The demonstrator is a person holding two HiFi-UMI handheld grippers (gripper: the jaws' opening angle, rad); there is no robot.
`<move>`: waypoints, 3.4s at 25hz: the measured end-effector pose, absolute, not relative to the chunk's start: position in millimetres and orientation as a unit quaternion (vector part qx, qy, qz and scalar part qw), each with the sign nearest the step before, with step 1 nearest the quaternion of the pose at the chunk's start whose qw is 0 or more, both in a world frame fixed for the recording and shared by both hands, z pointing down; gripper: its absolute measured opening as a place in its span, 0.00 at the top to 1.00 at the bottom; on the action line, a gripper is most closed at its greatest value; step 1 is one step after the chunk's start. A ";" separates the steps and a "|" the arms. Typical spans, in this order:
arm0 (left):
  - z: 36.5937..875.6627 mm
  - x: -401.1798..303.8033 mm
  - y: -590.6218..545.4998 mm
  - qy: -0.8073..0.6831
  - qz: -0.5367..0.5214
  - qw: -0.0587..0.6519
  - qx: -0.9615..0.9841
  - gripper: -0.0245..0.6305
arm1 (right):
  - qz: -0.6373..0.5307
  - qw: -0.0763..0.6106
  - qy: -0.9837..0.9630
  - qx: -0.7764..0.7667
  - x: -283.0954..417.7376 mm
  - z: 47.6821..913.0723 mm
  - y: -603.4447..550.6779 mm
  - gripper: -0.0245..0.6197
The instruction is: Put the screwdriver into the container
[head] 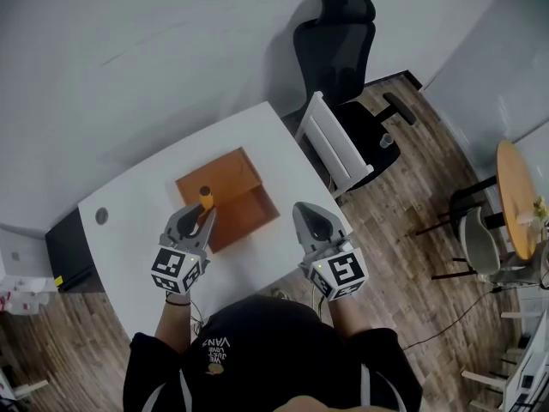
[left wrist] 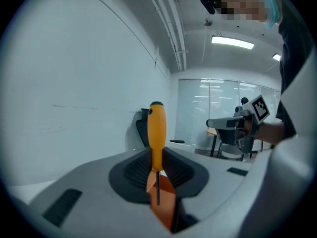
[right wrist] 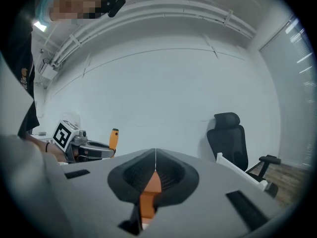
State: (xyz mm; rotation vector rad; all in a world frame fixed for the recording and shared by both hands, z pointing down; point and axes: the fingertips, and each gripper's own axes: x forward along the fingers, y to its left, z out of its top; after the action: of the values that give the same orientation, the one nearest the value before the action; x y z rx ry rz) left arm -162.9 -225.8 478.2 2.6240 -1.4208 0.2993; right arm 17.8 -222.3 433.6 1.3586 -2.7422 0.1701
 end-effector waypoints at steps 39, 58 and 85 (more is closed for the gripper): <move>605.1 -136.7 -239.4 -0.443 0.225 0.131 0.858 0.85 | 0.073 0.045 -0.894 0.440 20.1 451.1 -221.9 0.94; 653.7 -127.2 -240.0 -0.403 0.298 0.137 0.854 0.85 | 0.079 0.055 -0.893 0.440 21.7 455.2 -218.8 0.94; 695.8 -110.4 -253.0 -0.354 0.376 0.167 0.840 0.85 | 0.086 0.054 -0.888 0.448 27.2 460.7 -215.6 0.94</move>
State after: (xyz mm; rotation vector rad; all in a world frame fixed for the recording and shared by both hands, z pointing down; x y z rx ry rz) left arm -110.4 -253.0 695.8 2.3908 -1.0072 1.0706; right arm 27.2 -215.6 460.7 1.3600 -2.6984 0.2621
